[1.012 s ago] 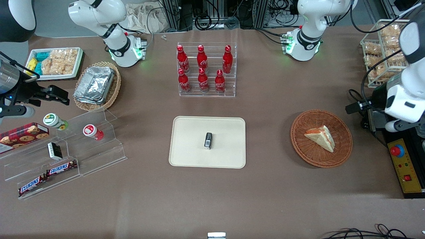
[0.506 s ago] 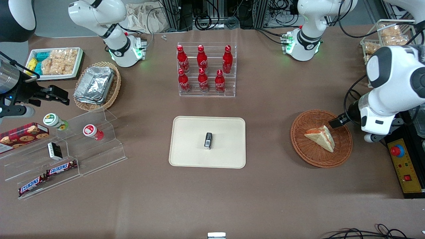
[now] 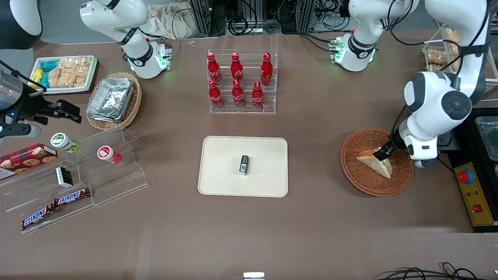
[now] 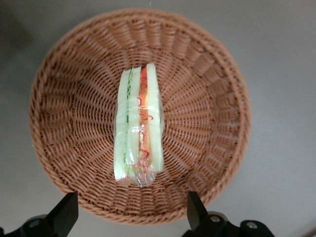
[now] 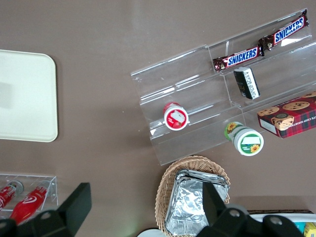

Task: Place sandwich from basket to tray
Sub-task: 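Lower the left gripper and close it on the wrapped sandwich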

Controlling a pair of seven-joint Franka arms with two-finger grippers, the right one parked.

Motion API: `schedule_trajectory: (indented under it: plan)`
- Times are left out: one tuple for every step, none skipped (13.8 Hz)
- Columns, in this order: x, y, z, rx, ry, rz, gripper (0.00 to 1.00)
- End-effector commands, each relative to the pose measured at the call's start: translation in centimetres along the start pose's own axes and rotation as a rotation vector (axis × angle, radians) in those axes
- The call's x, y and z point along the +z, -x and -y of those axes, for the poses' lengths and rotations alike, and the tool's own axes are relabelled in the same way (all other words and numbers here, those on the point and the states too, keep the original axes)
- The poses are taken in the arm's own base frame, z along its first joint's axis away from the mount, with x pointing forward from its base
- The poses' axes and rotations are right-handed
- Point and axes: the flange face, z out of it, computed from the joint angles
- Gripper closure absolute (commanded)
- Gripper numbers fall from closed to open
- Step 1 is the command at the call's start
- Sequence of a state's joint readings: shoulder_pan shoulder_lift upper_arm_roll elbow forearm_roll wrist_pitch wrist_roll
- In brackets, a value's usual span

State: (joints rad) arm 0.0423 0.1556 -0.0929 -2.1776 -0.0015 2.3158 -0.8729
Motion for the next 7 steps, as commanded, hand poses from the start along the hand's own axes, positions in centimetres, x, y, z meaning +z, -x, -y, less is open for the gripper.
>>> schedule_trajectory:
  plan:
    - [2.5,-0.5,0.3,-0.034,0.002,-0.001,0.0]
    - [3.1,-0.7,0.3,-0.037,0.002,0.001,0.0]
    - [4.3,-0.8,0.2,-0.034,-0.007,0.007,0.0]
    - [5.1,-0.9,0.2,-0.034,-0.008,0.006,0.0]
    - [6.0,-0.9,0.2,-0.034,-0.006,0.007,0.0]
    - [6.7,-0.9,0.2,-0.033,-0.012,0.012,0.0]
    - [7.1,-0.9,0.2,-0.031,-0.013,0.013,0.02]
